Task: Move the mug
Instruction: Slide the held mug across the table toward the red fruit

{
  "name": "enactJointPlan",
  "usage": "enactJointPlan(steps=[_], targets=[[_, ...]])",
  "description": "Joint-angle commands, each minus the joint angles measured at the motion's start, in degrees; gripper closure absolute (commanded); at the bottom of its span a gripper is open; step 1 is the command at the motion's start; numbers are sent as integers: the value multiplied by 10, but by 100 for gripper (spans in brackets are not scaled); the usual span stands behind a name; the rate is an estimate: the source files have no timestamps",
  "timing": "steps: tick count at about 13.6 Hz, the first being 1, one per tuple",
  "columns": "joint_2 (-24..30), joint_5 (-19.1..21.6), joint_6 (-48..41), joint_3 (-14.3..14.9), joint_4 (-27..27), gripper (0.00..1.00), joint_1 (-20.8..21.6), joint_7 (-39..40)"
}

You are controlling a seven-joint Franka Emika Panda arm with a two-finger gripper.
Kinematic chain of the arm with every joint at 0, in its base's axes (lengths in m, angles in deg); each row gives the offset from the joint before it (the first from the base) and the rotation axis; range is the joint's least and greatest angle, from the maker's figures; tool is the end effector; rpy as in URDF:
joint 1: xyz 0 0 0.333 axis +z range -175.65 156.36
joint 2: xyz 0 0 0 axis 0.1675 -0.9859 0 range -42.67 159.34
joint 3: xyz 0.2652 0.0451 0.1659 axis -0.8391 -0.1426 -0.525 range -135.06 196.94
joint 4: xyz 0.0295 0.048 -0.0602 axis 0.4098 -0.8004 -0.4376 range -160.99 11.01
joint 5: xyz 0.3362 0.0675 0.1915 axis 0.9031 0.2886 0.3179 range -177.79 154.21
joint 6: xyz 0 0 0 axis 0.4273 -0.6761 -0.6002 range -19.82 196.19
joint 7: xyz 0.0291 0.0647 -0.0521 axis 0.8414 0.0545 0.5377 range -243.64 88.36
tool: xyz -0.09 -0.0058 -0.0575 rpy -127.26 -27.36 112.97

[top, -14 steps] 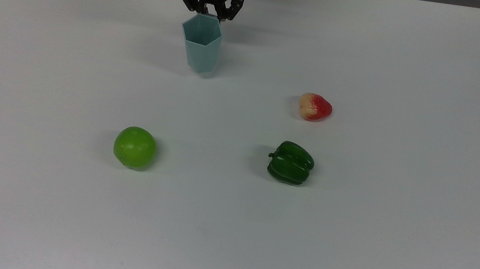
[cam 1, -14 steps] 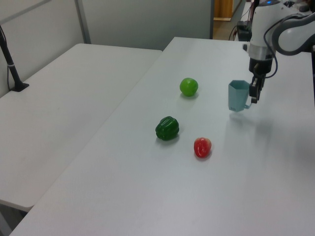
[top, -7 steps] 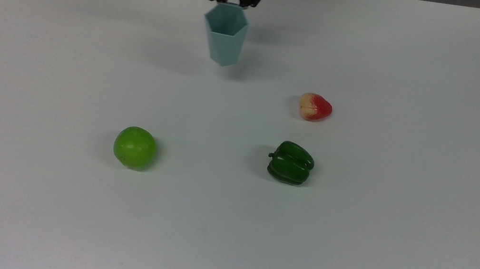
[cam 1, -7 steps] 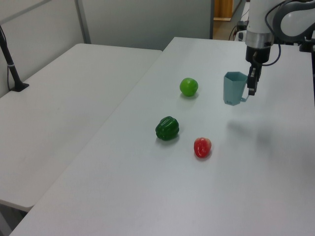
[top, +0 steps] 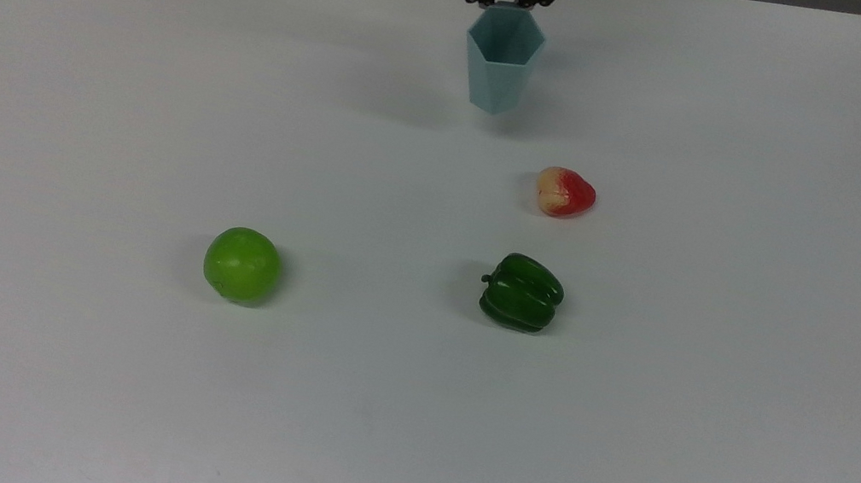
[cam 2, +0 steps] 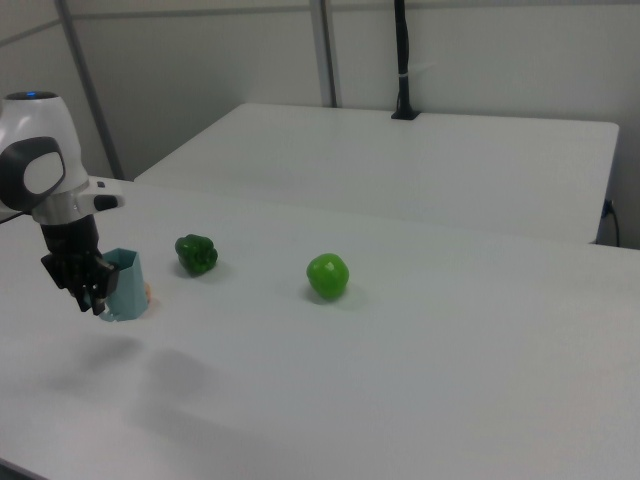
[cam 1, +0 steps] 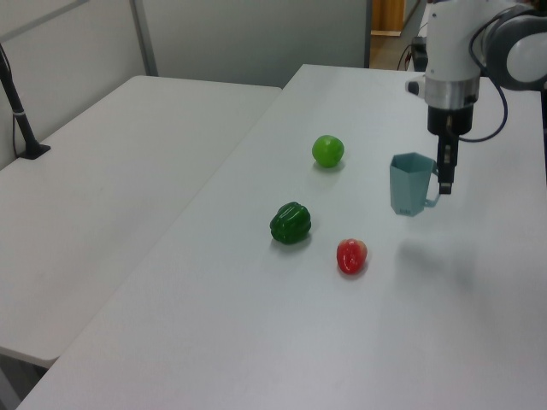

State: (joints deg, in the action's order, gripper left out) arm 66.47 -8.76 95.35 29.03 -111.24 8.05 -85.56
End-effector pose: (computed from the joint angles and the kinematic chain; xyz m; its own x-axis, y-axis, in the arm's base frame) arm 0.4651 0.1695 0.4366 0.9809 0.1798 -0.0744 0.1779 -0.9835 -0.0318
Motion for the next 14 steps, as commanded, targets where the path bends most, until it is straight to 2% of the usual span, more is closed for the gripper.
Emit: enactJointPlan(steps=[1,3,6,12,13,14], targets=[[-36,2,11,4,4,94,58,-53],[-53,2,44,4,2,93,78,-79],[-72,2,81,4,3,93,86,-83],[-102,2,104,3,3,75,89,-83],[-104,2,104,3,3,75,89,-83],[-104,2,104,3,3,69,89,-83]])
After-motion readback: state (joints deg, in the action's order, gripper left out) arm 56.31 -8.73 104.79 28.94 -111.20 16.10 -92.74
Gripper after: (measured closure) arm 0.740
